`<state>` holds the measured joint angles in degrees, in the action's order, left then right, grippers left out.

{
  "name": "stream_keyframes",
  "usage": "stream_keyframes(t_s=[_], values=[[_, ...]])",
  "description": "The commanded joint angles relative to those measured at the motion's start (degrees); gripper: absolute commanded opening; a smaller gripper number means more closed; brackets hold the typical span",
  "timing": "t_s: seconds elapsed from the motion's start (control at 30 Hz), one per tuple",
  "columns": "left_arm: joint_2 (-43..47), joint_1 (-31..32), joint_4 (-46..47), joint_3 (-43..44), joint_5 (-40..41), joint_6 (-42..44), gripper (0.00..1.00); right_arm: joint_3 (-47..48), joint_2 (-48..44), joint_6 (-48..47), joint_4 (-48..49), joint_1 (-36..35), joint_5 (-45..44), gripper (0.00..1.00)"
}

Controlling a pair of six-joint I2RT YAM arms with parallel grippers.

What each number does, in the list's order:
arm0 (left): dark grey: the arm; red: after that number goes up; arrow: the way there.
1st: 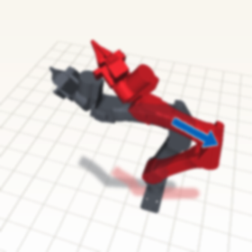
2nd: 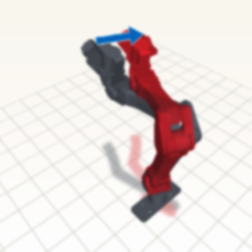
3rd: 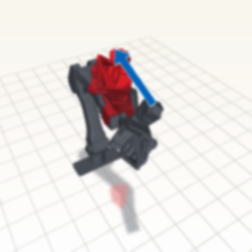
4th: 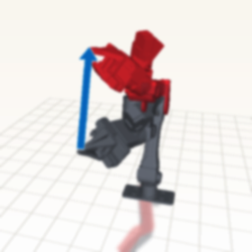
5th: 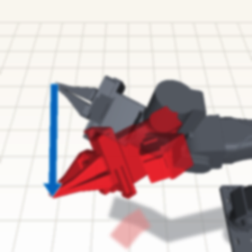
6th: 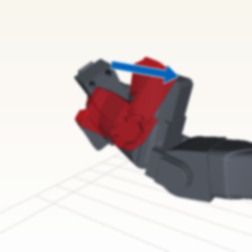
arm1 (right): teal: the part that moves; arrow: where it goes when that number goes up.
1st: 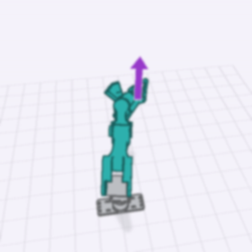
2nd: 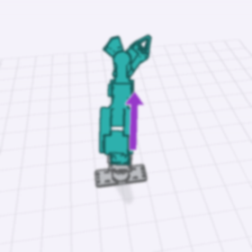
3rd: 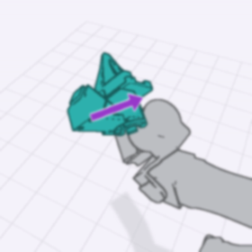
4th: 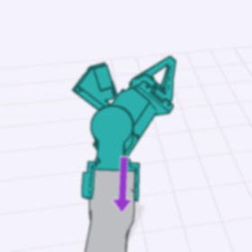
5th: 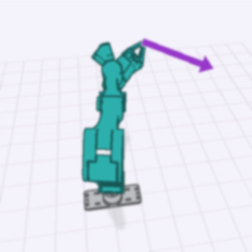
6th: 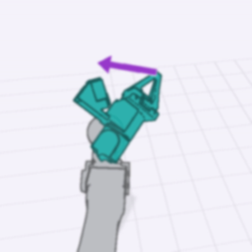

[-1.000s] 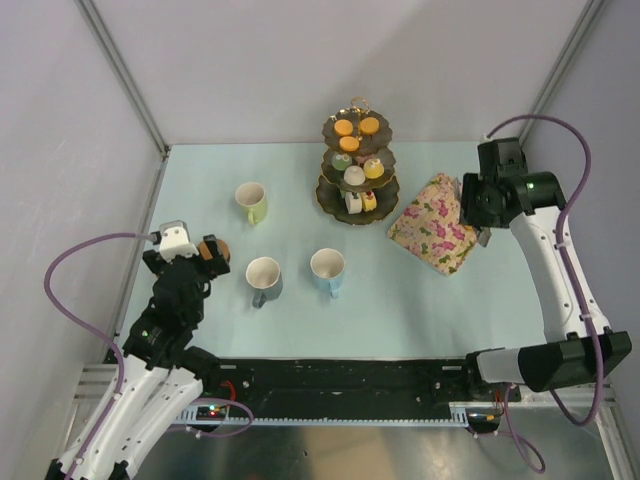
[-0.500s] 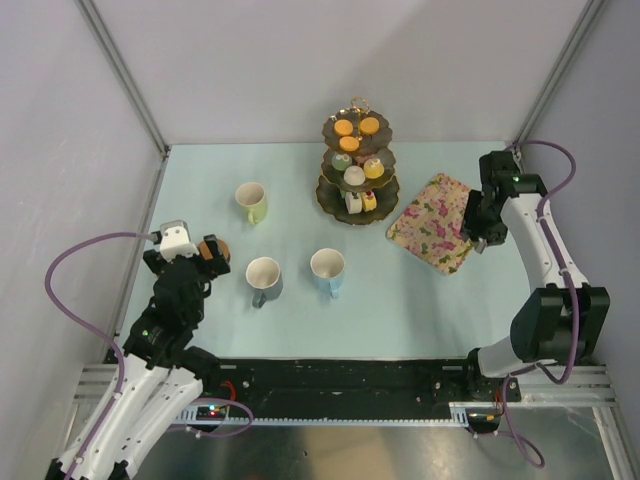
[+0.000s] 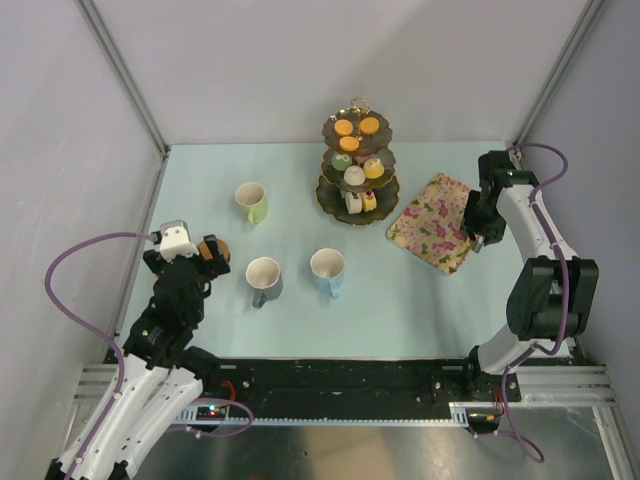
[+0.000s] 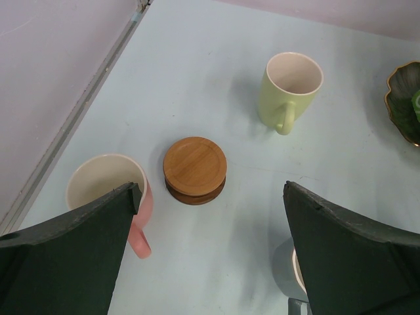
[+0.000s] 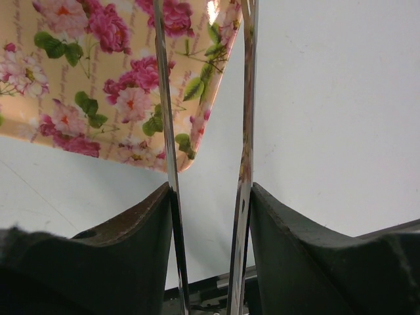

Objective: Serve the afternoon tea

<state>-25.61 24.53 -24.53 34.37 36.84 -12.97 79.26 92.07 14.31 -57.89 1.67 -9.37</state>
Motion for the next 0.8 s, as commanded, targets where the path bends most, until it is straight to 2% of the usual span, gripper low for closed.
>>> stream_keyframes(t_s=[0.0, 0.37, 0.77], values=[[0.2, 0.4, 1.8, -0.5, 0.3, 1.0, 0.98, 2.8, 0.9, -0.8, 2.0, 0.2, -0.2, 0.52], [0.3, 0.4, 1.8, -0.5, 0.3, 1.1, 0.98, 4.0, 1.9, -1.7, 1.9, 0.2, 2.3, 0.52], [0.3, 0.5, 1.8, -0.5, 0.3, 1.0, 0.98, 4.2, 4.0, -2.3, -0.2, 0.1, -1.7, 0.52]])
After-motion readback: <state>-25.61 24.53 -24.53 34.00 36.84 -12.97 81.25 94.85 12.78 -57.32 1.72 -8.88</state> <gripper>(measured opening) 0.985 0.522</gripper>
